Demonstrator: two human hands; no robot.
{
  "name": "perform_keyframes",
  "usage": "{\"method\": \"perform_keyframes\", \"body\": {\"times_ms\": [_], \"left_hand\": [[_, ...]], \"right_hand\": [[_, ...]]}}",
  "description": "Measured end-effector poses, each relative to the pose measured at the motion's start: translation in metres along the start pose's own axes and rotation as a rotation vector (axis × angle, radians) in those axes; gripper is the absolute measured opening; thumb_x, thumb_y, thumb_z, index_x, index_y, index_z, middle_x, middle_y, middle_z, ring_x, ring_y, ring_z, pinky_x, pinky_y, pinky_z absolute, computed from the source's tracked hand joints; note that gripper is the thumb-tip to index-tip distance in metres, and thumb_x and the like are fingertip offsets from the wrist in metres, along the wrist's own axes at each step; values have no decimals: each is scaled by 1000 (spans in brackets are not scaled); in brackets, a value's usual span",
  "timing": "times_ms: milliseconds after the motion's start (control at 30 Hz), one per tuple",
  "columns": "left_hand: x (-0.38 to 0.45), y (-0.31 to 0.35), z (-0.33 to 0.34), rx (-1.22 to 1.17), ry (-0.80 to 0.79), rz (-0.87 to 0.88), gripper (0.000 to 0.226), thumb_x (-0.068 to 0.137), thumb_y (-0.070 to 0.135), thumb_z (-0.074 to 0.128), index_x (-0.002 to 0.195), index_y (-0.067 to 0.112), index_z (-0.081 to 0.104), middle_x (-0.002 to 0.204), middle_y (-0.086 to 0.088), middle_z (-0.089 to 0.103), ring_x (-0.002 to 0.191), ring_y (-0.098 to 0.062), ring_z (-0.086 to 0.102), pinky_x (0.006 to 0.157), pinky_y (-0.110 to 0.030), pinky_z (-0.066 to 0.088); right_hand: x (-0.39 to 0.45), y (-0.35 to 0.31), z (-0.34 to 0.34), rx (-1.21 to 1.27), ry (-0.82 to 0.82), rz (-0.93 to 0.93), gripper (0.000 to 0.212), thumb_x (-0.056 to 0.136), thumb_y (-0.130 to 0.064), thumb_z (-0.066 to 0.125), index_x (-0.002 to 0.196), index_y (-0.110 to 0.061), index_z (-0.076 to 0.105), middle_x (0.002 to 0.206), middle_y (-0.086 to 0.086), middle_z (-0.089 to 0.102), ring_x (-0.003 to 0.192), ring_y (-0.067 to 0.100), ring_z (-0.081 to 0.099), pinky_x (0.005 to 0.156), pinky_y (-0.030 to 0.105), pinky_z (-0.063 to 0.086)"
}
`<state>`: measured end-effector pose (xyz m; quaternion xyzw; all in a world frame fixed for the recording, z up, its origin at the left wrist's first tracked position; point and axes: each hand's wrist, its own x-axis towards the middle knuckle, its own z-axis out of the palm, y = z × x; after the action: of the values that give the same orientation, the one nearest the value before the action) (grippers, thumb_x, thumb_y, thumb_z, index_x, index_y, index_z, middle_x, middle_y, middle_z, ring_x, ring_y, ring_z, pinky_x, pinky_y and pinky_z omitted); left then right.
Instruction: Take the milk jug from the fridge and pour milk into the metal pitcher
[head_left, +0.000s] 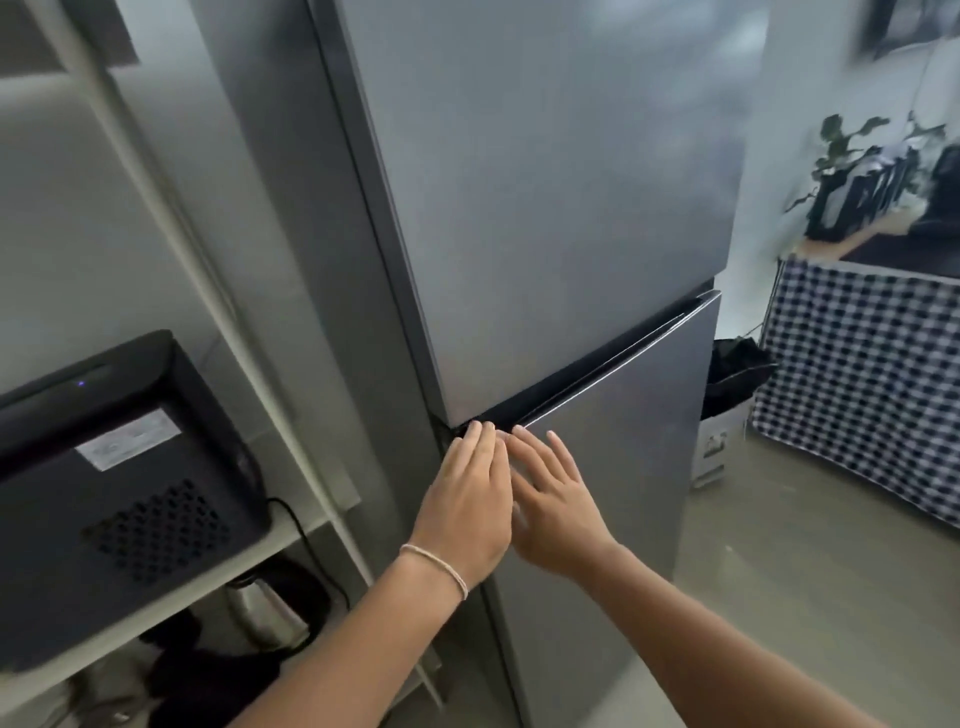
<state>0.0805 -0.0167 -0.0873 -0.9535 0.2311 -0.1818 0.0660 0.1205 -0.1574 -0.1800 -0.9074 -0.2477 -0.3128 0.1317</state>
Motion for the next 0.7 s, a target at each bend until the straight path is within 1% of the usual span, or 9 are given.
{"method": "perform_keyframes", "body": {"times_ms": [33, 100, 200, 267, 367, 433, 533, 633, 700], "left_hand": [[-5, -4, 9, -13, 20, -18, 60, 91, 14, 21, 136, -6, 56, 142, -25, 56, 136, -35, 51, 111, -44, 45], [-10, -7, 18, -78, 30, -56, 58, 92, 13, 26, 138, -7, 53, 146, -26, 51, 137, -36, 50, 108, -46, 47], [-8, -10, 30, -146, 86, -60, 55, 90, 9, 33, 140, -7, 51, 149, -25, 48, 139, -36, 47, 109, -46, 47], [-5, -13, 35, -196, 116, -62, 54, 89, 7, 38, 140, -7, 51, 149, -23, 48, 140, -35, 46, 110, -45, 45], [-3, -14, 41, -237, 167, -59, 54, 91, 8, 38, 141, -5, 51, 150, -20, 49, 142, -33, 44, 113, -44, 42], [-4, -15, 44, -236, 184, -49, 52, 92, 7, 41, 143, -4, 49, 152, -19, 47, 144, -31, 41, 115, -43, 41], [-4, -13, 45, -240, 171, -71, 52, 93, 6, 48, 144, -3, 48, 153, -17, 46, 146, -29, 38, 114, -44, 42], [-2, -7, 42, -245, 167, -116, 50, 97, 15, 41, 143, -3, 48, 152, -17, 48, 146, -29, 39, 114, -45, 42], [-1, -1, 38, -211, 159, -140, 53, 97, 23, 41, 142, -3, 51, 151, -18, 49, 145, -30, 40, 115, -46, 40]], "right_hand": [[3, 0, 5, -9, -17, 0, 72, 90, -35, 66, 155, -24, 39, 166, -1, 29, 157, 22, 13, 125, 53, 19], [6, 0, 14, -35, -46, 4, 78, 89, -34, 68, 158, -25, 33, 168, -1, 21, 158, 23, 8, 126, 52, 18], [6, 3, 22, -29, -23, -8, 84, 89, -29, 71, 160, -25, 26, 169, 2, 19, 158, 25, 10, 124, 53, 24], [7, 6, 25, -31, 16, -21, 85, 88, -25, 72, 159, -25, 26, 168, 2, 21, 157, 26, 13, 123, 53, 26], [8, 12, 27, -16, 39, -33, 84, 84, -19, 73, 157, -26, 33, 167, 1, 24, 157, 23, 15, 124, 50, 24], [8, 15, 25, -18, 21, -59, 84, 81, -17, 70, 157, -26, 35, 168, 0, 22, 157, 23, 13, 126, 49, 20], [6, 19, 19, -13, -30, -93, 83, 81, -14, 62, 157, -28, 31, 168, 0, 20, 157, 24, 12, 125, 50, 24], [8, 22, 10, 15, -75, -98, 81, 83, -14, 58, 158, -29, 31, 169, -2, 18, 158, 22, 10, 125, 48, 23], [5, 27, 4, 33, -113, -74, 82, 85, -16, 57, 159, -33, 25, 170, -4, 13, 158, 19, 7, 127, 45, 18]]}}
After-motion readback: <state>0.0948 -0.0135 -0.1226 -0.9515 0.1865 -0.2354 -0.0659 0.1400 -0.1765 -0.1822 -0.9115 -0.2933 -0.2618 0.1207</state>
